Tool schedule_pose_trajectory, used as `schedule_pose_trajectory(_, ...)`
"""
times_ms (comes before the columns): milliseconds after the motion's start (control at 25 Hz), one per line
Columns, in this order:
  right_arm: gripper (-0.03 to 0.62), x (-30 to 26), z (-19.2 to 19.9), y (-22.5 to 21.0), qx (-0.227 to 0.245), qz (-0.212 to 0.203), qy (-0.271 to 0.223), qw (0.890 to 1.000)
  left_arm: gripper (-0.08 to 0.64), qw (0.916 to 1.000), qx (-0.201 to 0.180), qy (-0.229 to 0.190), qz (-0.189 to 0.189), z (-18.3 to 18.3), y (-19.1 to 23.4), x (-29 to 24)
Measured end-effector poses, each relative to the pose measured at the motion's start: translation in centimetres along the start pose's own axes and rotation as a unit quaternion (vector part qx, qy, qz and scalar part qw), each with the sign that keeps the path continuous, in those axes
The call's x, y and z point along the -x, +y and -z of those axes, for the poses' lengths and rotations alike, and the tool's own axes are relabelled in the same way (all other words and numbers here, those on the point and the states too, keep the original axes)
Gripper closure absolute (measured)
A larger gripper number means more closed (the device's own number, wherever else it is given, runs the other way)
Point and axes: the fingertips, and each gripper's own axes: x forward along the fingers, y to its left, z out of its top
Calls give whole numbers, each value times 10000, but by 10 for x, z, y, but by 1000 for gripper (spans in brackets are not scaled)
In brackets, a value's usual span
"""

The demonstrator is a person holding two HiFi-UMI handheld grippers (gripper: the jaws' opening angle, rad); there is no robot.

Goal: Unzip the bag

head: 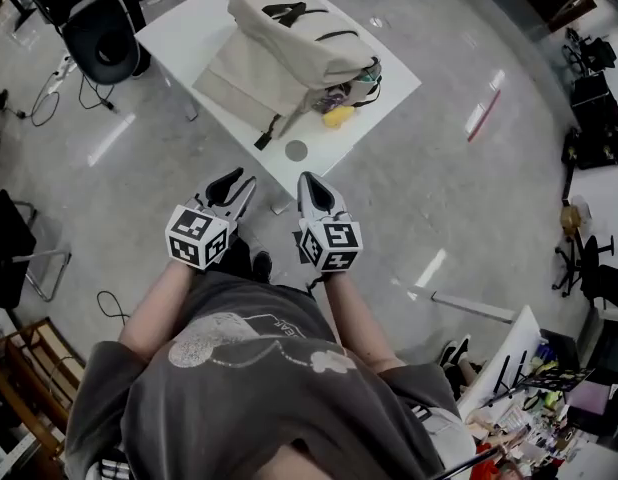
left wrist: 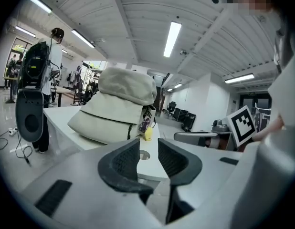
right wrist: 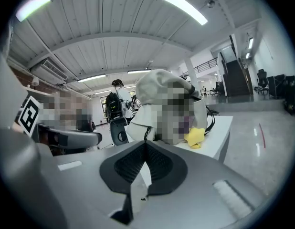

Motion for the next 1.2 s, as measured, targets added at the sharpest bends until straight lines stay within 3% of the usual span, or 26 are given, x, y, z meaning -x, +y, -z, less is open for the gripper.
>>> schedule_pose_trajectory(280, 592, -26, 4, -9, 25, 100, 167, 9998, 419, 9985, -389, 375, -92, 12, 33, -56)
schedule_pose_trajectory(560, 591, -73, -9, -31, 15, 267, 370, 9990, 379, 9969, -421, 669, -7, 10, 65, -115)
schedule_pose_trajectory(760, 566, -105, -1, -40, -36, 246, 610, 9978, 380, 9941, -458, 942, 268, 20, 78, -144)
schedule_pose_trajectory(840, 555, -119, 0, -43, -73, 175, 669, 9976, 415, 9937, -375, 1013, 301, 21, 86, -152)
schedule_pose_trajectory(920, 545, -132, 0, -43, -78, 89, 730, 9973, 498, 9936, -254, 1049, 337, 19, 94, -155)
schedule_pose_trajectory(1200, 514, -160, 4, -38, -136, -149, 869, 9960, 512, 9883, -384, 1198, 862, 18, 99, -149)
